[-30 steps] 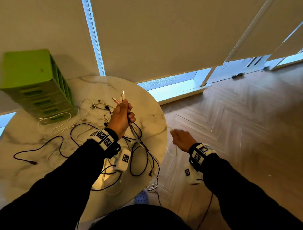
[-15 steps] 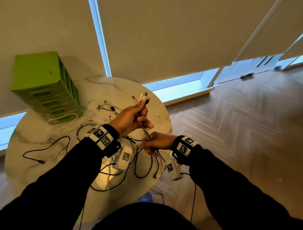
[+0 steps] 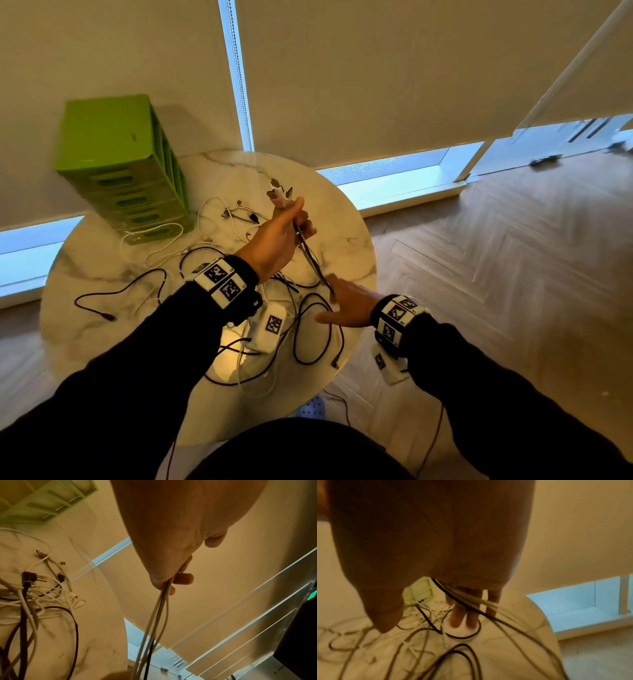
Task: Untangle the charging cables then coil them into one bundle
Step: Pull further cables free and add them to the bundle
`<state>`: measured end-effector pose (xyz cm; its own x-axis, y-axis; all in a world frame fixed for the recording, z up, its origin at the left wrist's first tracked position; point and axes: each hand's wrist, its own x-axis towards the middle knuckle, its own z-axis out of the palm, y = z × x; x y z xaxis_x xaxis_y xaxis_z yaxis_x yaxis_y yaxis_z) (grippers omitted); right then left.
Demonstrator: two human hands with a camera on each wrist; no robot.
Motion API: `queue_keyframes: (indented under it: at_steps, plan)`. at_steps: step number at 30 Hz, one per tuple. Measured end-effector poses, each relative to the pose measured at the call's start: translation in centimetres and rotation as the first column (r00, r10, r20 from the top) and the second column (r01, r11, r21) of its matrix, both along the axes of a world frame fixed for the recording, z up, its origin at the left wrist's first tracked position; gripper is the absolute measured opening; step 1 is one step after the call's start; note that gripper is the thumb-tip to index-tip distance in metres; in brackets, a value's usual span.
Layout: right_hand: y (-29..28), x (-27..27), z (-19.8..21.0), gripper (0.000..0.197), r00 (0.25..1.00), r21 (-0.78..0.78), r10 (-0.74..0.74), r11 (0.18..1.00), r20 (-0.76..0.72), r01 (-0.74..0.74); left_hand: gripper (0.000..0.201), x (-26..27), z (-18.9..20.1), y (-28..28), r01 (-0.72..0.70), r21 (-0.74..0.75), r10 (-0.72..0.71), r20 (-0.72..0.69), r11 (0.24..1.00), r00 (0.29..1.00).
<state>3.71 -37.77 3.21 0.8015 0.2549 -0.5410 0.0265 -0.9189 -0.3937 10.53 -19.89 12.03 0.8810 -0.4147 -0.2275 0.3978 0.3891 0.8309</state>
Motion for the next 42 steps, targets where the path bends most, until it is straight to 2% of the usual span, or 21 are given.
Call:
queue_keyframes:
  at_steps: [2,4,6,8,12,15,17,19,20,21,22,25,27,28,30,32,33,35,37,39,42]
  plan:
    - [0.7,-0.1,1.0,0.097,0.979,0.083,-0.069,0.995,0.192,0.054,0.023,-0.2,-0.1,-0.2,0.034,0.026,-0.035,0.041,0.999,0.999]
    - [1.8,-0.1,3.2,0.092,0.955,0.280,-0.162,0.956,0.250,0.089,0.030,-0.3,-0.6,-0.5,0.100,0.143,-0.118,0.125,0.985,0.985]
    - [2.7,-0.1,5.4,0.067,0.957,0.480,-0.243,0.866,0.155,0.142,0.039,-0.4,-1.1,-1.0,0.185,0.307,-0.251,0.192,0.934,0.949]
    - [3.0,-0.4,7.0,0.037,0.942,0.572,-0.335,0.779,0.034,0.256,0.041,-0.8,-0.9,-1.5,0.236,0.385,-0.333,0.209,0.892,0.919]
    - [1.3,-1.7,8.8,0.031,0.837,0.625,-0.535,0.617,-0.112,0.478,0.027,-1.5,-0.3,-3.0,0.238,0.239,-0.295,0.243,0.942,0.924]
    - [-0.5,-2.8,10.5,0.027,0.777,0.701,-0.603,0.476,-0.179,0.531,0.049,-3.0,-1.4,-4.5,0.337,0.170,-0.364,0.160,0.926,0.918]
    - [-1.3,-3.6,11.8,0.029,0.735,0.755,-0.634,0.353,-0.242,0.553,0.061,-4.4,-2.6,-5.6,0.481,0.240,-0.523,0.156,0.843,0.838]
    - [-1.8,-4.3,13.2,0.032,0.688,0.784,-0.634,0.200,-0.354,0.587,0.065,-5.8,-3.5,-6.8,0.624,0.482,-0.757,0.140,0.615,0.639]
    - [-1.9,-4.6,13.9,0.033,0.675,0.788,-0.613,0.134,-0.410,0.601,0.053,-6.1,-3.8,-7.5,0.642,0.588,-0.838,0.121,0.492,0.532]
    - [-2.1,-5.0,14.4,0.035,0.674,0.792,-0.589,0.090,-0.446,0.603,0.029,-6.4,-3.9,-8.3,0.603,0.672,-0.865,0.118,0.431,0.487]
    - [-2.1,-5.2,14.9,0.036,0.676,0.799,-0.577,0.066,-0.458,0.597,0.013,-6.4,-3.9,-9.0,0.535,0.723,-0.853,0.145,0.437,0.501]
    - [-2.4,-5.4,15.9,0.037,0.665,0.824,-0.646,0.097,-0.374,0.558,0.027,-6.5,-4.3,-11.0,0.191,0.778,-0.617,0.295,0.598,0.730]
    - [-3.0,-5.0,16.2,0.037,0.659,0.844,-0.702,0.156,-0.271,0.514,0.025,-7.2,-4.2,-12.2,0.211,0.751,-0.594,0.284,0.626,0.752]
    - [-3.5,-4.7,16.2,0.036,0.650,0.843,-0.728,0.196,-0.217,0.501,0.028,-7.7,-4.3,-12.7,0.305,0.740,-0.656,0.237,0.599,0.716]
    - [-4.7,-4.4,15.9,0.031,0.627,0.816,-0.762,0.256,-0.159,0.518,0.038,-8.6,-4.5,-12.8,0.508,0.711,-0.804,0.135,0.486,0.580]
    - [-5.9,-4.3,15.6,0.026,0.625,0.770,-0.770,0.322,-0.125,0.551,0.052,-8.2,-5.6,-12.4,0.623,0.668,-0.879,0.098,0.406,0.467]
    - [-6.3,-4.3,15.4,0.023,0.648,0.740,-0.756,0.383,-0.093,0.554,0.059,-7.8,-5.5,-12.0,0.647,0.625,-0.867,0.098,0.436,0.488]
    - [-6.9,-4.4,15.0,0.018,0.719,0.652,-0.695,0.534,-0.024,0.538,0.070,-6.6,-5.4,-11.5,0.585,0.509,-0.724,0.118,0.632,0.680]
    - [-6.9,-4.4,14.4,0.017,0.788,0.579,-0.615,0.632,-0.030,0.516,0.074,-5.4,-5.2,-10.8,0.482,0.411,-0.576,0.141,0.774,0.805]
    - [-6.5,-4.2,13.8,0.023,0.823,0.564,-0.559,0.649,-0.101,0.510,0.074,-4.9,-3.0,-10.2,0.403,0.305,-0.471,0.196,0.863,0.860]
    - [-5.8,-3.6,13.3,0.022,0.857,0.526,-0.480,0.687,-0.189,0.501,0.069,-4.0,-1.1,-9.9,0.362,0.036,-0.364,0.106,0.931,0.925]
